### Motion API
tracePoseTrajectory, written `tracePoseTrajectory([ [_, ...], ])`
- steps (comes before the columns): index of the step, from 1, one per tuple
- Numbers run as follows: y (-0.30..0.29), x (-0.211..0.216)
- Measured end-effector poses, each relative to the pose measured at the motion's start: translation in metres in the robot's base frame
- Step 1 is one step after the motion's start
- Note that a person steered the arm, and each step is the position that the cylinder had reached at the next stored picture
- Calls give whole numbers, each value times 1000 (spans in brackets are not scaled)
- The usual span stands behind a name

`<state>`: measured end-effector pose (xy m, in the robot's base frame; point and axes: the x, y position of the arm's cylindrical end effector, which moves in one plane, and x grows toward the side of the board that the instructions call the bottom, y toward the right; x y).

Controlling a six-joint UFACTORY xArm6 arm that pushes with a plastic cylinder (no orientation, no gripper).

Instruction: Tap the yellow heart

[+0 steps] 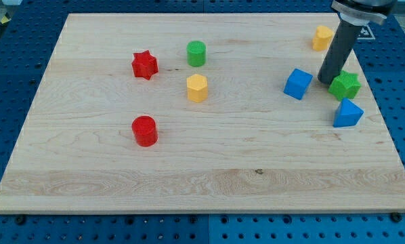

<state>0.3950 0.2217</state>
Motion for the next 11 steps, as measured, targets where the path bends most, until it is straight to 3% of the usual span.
tracePoseTrajectory([
  [3,-1,29],
  [8,-28,-128],
  [11,33,-151],
])
